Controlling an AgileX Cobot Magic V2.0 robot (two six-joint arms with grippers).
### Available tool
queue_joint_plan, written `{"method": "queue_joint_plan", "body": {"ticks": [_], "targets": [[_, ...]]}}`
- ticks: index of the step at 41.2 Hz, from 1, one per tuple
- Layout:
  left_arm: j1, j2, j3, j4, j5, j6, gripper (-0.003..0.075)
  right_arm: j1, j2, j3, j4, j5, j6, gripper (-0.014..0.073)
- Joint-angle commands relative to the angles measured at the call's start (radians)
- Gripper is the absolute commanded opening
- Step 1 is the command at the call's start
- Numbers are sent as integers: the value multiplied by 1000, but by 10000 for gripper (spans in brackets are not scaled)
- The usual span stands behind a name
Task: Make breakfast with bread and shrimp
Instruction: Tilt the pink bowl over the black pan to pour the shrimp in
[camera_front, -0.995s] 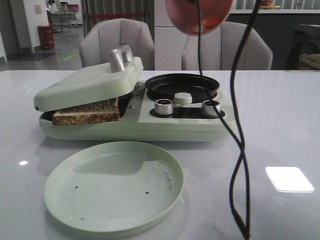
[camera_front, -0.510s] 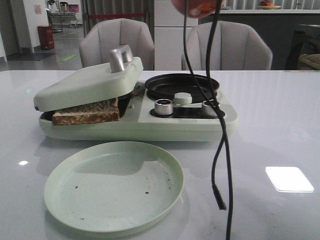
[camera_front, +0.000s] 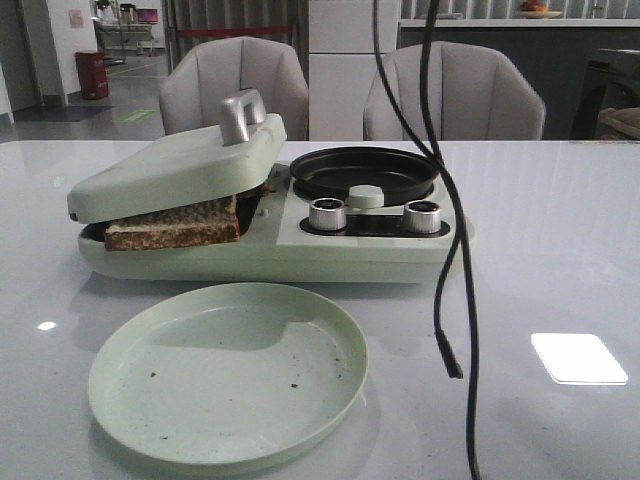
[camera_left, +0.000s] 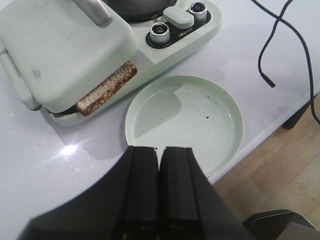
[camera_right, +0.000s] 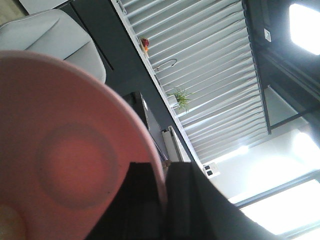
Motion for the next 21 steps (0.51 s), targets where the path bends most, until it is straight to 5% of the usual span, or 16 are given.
{"method": "queue_joint_plan", "body": {"ticks": [1,11,21], "targets": [[-7,-2,-25,-8,-74,-9,101,3,-48,-38,-99,-6,-5,50],[-7,-2,-25,-8,-74,-9,101,3,49,-38,-99,-5,-7,50],[-7,-2,-25,-8,-74,-9,101,3,96,-48,-99,53,-146,50]]}}
